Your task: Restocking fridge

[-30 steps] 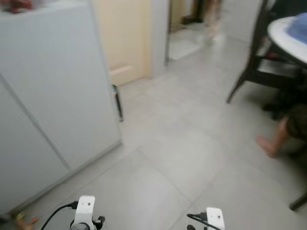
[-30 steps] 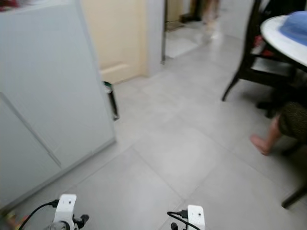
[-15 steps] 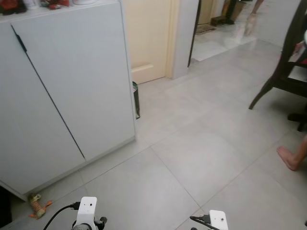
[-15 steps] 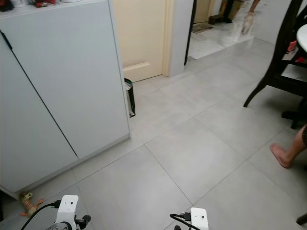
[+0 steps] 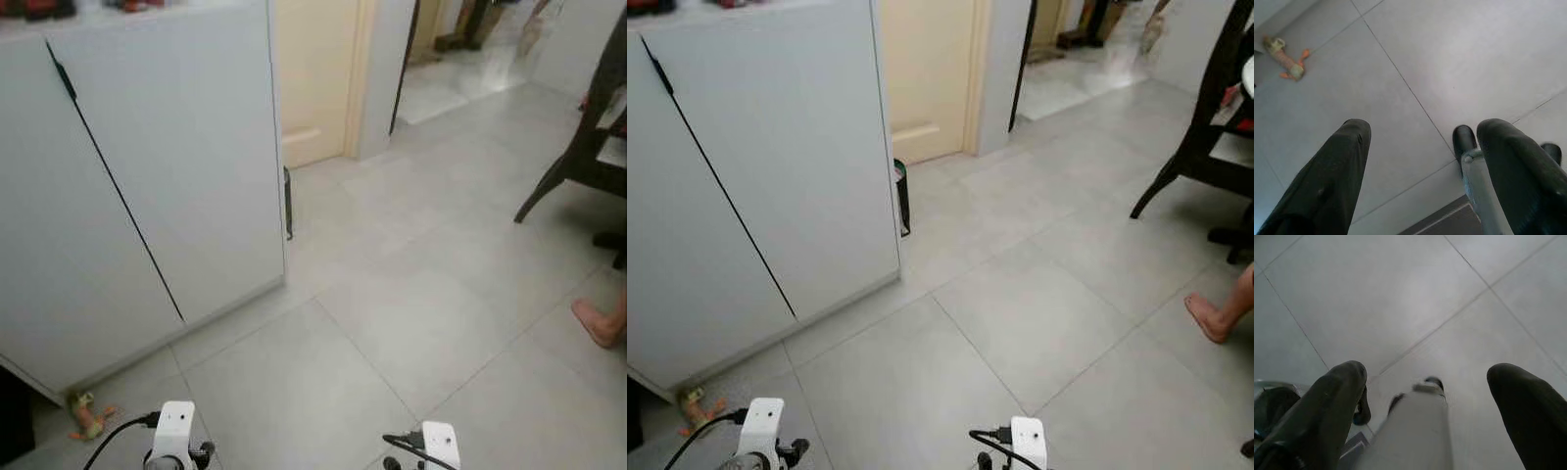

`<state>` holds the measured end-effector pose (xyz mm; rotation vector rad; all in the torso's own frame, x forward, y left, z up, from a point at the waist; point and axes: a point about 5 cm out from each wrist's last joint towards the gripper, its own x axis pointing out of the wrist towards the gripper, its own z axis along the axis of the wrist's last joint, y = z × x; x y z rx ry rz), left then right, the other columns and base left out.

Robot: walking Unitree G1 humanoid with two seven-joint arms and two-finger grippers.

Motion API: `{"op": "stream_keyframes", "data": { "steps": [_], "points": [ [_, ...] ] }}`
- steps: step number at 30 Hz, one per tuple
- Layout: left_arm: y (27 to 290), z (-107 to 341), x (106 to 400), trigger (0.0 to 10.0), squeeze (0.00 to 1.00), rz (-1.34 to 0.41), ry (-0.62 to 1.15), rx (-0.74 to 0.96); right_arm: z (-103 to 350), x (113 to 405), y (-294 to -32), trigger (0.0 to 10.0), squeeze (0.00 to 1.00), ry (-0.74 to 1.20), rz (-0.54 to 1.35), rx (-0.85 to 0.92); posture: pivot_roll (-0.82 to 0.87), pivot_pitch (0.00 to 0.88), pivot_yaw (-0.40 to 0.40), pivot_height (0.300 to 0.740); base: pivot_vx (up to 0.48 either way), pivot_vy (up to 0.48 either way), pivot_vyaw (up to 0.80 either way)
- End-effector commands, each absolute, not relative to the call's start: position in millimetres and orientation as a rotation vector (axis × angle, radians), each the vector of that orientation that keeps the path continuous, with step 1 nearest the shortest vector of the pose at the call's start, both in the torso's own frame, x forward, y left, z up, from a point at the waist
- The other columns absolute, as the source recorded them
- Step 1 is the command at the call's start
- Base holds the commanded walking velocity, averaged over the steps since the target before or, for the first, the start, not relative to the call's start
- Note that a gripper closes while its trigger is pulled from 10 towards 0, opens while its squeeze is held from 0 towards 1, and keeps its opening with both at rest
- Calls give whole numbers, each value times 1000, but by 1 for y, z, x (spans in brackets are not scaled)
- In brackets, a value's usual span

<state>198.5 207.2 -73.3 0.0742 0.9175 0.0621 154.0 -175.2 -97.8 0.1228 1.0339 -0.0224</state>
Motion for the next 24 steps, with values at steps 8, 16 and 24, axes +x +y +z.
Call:
{"op": "stream_keyframes", "data": {
  "steps": [8, 16, 24],
  "points": [
    [194, -76, 200, 10000, 0, -23, 1035, 56, -70, 203, -220, 10000, 0, 968, -167, 50, -75, 0, -32, 722, 0, 294, 362],
    [194, -76, 200, 10000, 0, -23, 1037, 56, -71, 202, -219, 10000, 0, 970, -188, 91, -75, 0, -32, 722, 0, 294, 527],
    [194, -76, 200, 10000, 0, -23, 1038, 56, -70, 202, -219, 10000, 0, 966, -188, 91, -73, 0, -32, 722, 0, 293, 0]
  ]
}}
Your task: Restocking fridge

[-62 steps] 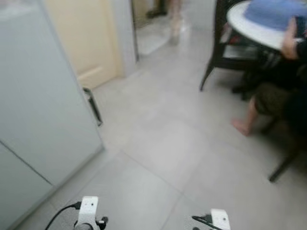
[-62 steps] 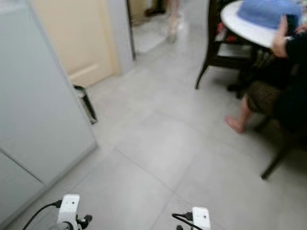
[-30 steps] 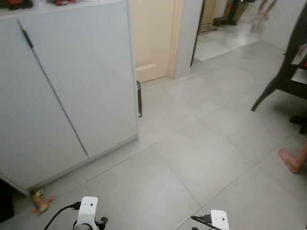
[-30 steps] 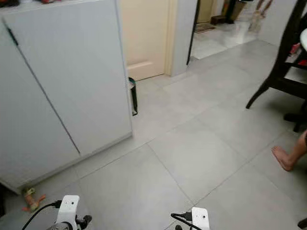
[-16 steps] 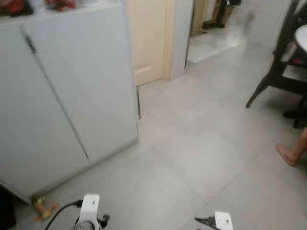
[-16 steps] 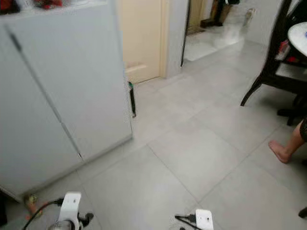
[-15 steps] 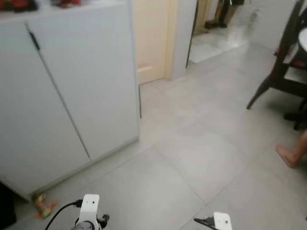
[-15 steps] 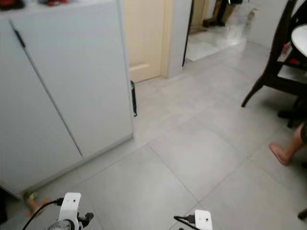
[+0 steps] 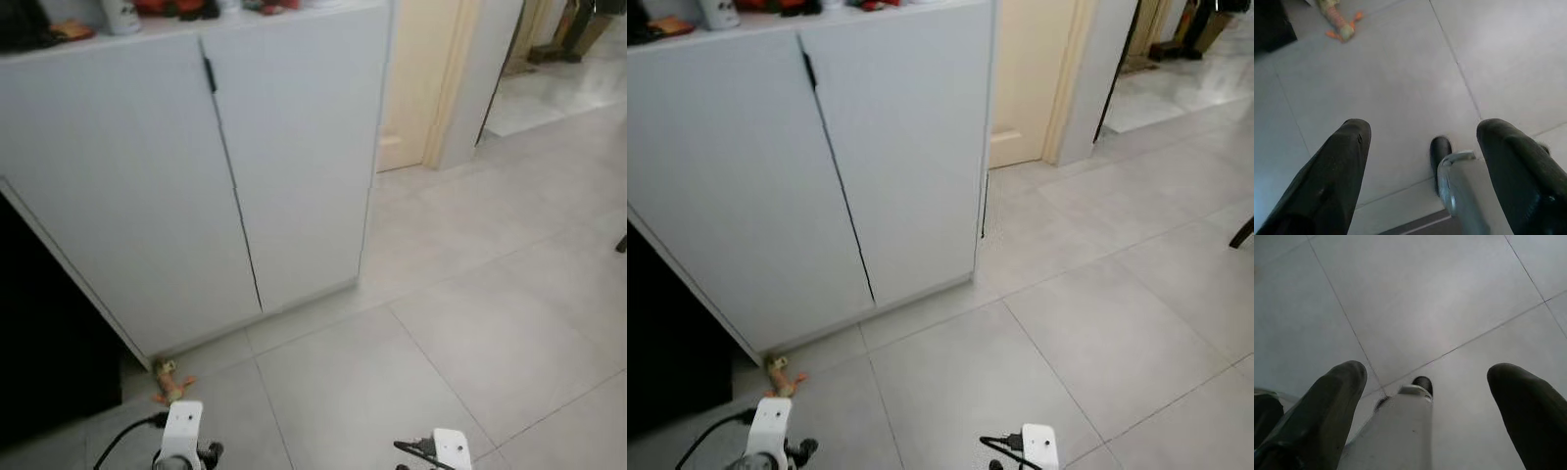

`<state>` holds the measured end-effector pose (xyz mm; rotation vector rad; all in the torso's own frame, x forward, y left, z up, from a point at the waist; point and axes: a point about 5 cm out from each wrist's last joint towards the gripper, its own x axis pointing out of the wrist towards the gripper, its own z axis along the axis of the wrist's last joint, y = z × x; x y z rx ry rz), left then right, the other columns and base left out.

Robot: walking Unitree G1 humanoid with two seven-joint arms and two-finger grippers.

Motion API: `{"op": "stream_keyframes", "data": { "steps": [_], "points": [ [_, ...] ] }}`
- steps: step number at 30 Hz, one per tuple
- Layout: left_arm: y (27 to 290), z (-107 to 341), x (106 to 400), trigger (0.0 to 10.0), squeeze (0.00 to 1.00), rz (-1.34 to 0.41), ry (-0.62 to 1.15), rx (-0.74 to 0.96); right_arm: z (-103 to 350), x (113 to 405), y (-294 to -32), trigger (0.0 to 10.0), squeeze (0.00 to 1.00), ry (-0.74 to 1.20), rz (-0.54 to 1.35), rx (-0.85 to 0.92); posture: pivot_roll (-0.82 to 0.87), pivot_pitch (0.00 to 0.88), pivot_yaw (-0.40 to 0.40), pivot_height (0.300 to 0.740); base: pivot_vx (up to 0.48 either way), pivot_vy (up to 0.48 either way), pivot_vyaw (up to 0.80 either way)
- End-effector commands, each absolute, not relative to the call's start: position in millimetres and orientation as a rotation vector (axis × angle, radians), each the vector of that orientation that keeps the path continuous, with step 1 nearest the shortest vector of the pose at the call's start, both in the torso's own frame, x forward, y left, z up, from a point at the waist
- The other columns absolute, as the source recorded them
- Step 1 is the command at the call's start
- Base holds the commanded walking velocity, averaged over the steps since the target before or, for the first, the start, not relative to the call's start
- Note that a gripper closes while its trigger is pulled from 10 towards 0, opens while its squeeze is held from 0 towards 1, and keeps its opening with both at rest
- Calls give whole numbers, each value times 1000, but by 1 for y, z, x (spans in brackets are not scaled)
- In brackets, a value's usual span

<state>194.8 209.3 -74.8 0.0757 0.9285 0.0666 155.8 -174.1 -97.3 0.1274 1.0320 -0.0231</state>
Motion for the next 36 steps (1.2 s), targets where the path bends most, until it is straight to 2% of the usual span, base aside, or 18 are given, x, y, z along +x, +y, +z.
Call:
{"op": "stream_keyframes", "data": {
  "steps": [1, 9, 21, 36],
  "points": [
    [194, -76, 200, 10000, 0, -23, 1038, 56, -70, 202, -219, 10000, 0, 966, -188, 92, -73, 0, -32, 722, 0, 296, 0],
    [194, -76, 199, 10000, 0, -26, 1040, 58, -70, 203, -219, 10000, 0, 965, -166, 69, -78, 0, -29, 722, 0, 294, 0],
    [195, -77, 198, 10000, 0, -46, 1044, 74, -71, 202, -218, 10000, 0, 966, -158, 63, -89, 0, -20, 722, 0, 294, 729],
    [196, -77, 197, 10000, 0, -61, 1047, 91, -72, 201, -217, 10000, 0, 961, -163, 85, -97, 0, -13, 722, 0, 293, 0]
  ]
}}
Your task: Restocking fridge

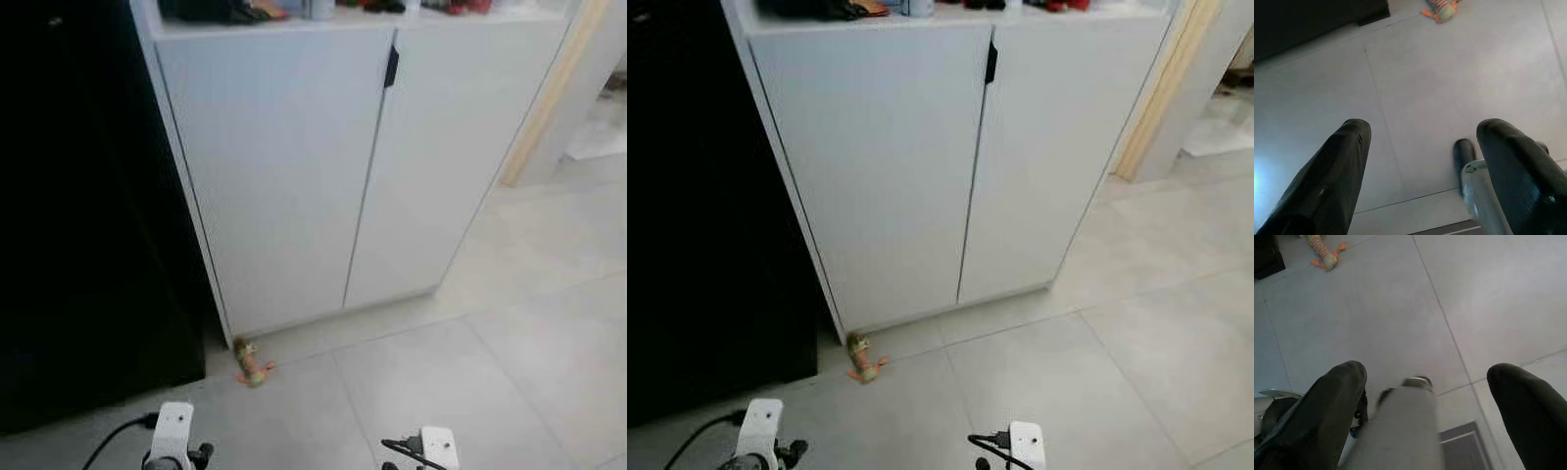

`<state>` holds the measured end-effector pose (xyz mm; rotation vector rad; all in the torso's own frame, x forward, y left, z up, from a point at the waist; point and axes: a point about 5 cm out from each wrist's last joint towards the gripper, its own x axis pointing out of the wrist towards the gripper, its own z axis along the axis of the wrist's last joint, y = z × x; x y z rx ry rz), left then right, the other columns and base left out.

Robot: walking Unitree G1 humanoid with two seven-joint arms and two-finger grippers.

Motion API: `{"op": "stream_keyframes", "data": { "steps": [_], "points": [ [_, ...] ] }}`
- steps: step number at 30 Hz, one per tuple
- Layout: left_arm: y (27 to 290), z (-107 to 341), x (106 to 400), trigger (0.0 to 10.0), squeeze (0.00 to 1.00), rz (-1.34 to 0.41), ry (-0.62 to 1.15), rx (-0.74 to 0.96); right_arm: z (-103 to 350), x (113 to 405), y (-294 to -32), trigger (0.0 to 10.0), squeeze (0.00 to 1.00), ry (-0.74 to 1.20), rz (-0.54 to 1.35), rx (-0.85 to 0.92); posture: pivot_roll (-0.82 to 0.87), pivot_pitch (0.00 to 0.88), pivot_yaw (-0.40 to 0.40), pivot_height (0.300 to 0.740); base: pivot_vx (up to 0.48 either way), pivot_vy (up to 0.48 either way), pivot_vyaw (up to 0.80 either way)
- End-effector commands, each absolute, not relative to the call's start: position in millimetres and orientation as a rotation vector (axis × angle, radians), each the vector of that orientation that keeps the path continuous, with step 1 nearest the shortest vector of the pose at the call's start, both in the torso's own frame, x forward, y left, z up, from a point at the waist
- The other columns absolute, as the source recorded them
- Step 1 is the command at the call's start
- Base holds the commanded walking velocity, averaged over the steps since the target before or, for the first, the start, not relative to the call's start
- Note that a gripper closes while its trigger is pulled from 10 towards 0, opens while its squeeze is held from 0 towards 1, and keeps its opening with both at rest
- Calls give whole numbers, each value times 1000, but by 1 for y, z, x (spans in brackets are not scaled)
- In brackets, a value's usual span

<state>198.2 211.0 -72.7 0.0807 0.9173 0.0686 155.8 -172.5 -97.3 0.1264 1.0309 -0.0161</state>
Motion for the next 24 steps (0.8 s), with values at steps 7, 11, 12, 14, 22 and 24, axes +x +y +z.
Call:
{"op": "stream_keyframes", "data": {
  "steps": [7, 11, 12, 14, 22, 24],
  "points": [
    [196, -77, 197, 10000, 0, -64, 1048, 93, -71, 201, -217, 10000, 0, 965, -145, 60, -97, 0, -13, 722, 0, 295, 152],
    [195, -77, 197, 10000, 0, -65, 1048, 94, -71, 201, -217, 10000, 0, 966, -146, 63, -97, 0, -13, 722, 0, 293, 800],
    [195, -77, 197, 10000, 0, -65, 1048, 94, -72, 201, -217, 10000, 0, 966, -147, 67, -97, 0, -14, 722, 0, 292, 800],
    [195, -77, 197, 10000, 0, -66, 1048, 94, -72, 201, -217, 10000, 0, 967, -148, 82, -97, 0, -13, 722, 0, 294, 206],
    [195, -77, 197, 10000, 0, -66, 1047, 91, -72, 200, -216, 10000, 0, 968, -144, 96, -98, 0, -15, 722, 0, 294, 0],
    [195, -77, 197, 10000, 0, -65, 1047, 91, -72, 200, -216, 10000, 0, 969, -141, 101, -98, 0, -15, 722, 0, 296, 0]
  ]
}}
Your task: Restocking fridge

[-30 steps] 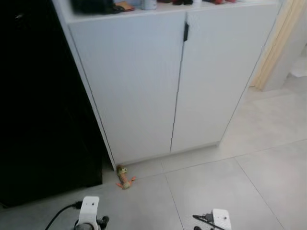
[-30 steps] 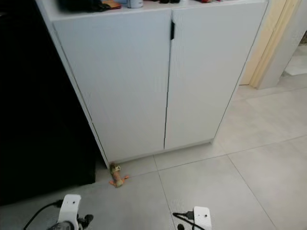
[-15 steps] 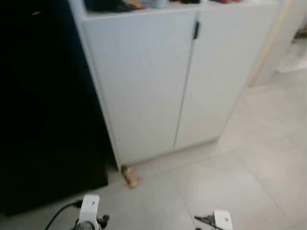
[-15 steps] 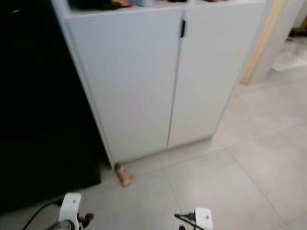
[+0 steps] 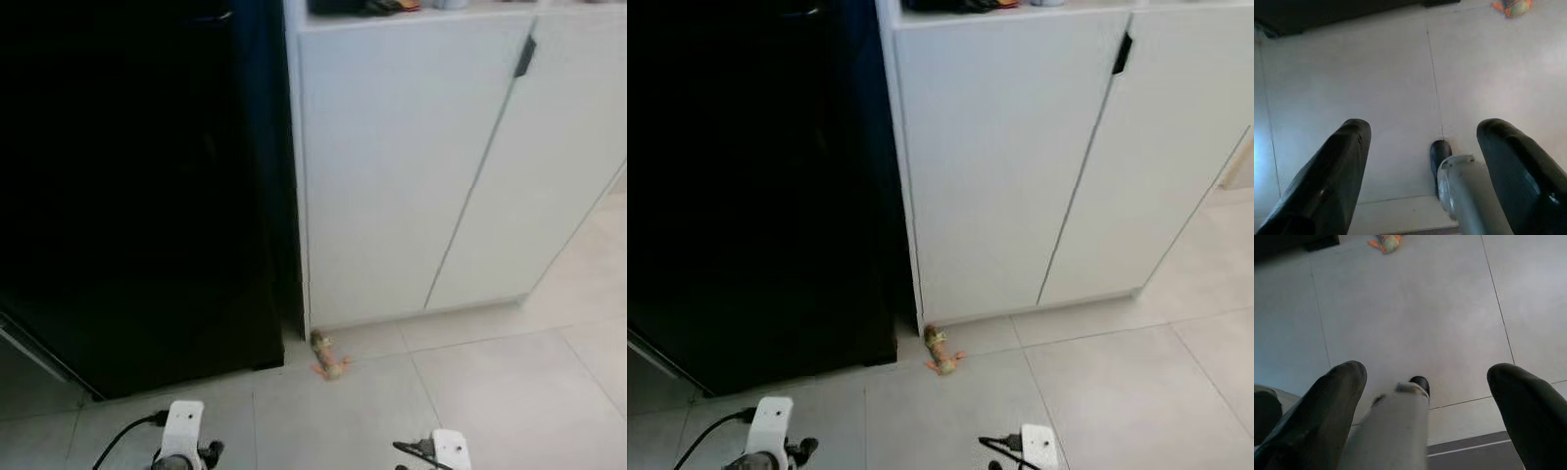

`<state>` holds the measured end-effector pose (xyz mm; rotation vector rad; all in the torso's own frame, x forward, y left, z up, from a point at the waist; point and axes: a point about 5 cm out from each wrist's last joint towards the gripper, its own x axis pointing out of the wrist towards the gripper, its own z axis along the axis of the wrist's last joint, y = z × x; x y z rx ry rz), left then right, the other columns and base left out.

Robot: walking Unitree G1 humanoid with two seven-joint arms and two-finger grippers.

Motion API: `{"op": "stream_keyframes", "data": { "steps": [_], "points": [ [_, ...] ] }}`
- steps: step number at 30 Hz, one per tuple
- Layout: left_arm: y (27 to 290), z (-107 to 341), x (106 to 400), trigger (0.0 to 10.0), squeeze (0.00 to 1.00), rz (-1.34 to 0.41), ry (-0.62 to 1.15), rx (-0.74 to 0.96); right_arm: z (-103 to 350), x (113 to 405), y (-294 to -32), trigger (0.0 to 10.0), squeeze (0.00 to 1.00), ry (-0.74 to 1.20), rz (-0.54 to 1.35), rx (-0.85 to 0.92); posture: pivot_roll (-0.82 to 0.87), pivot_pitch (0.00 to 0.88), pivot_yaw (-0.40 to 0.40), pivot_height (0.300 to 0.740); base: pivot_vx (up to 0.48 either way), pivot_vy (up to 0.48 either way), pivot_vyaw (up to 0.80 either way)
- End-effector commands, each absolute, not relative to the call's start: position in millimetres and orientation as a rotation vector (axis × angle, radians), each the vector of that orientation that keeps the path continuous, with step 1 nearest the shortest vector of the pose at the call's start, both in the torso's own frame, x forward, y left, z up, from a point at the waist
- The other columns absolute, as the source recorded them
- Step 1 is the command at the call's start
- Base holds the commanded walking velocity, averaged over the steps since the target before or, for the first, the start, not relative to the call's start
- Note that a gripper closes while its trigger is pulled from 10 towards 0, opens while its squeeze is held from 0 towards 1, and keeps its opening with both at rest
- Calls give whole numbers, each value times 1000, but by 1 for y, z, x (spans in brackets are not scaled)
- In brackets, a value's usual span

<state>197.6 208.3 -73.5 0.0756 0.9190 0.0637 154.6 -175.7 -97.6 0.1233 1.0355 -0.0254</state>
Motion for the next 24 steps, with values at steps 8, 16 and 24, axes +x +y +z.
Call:
{"op": "stream_keyframes", "data": {
  "steps": [8, 16, 24],
  "points": [
    [195, -77, 199, 10000, 0, -36, 1041, 66, -71, 202, -215, 10000, 0, 970, -137, 120, -99, 0, -17, 722, 0, 294, 0],
    [197, -75, 201, 10000, 0, -26, 1033, 68, -70, 204, -213, 10000, 0, 967, -125, 126, -68, 0, -18, 722, 0, 294, 0],
    [197, -75, 201, 10000, 0, -18, 1035, 62, -70, 204, -213, 10000, 0, 968, -131, 134, -68, 0, -19, 722, 0, 294, 0]
  ]
}}
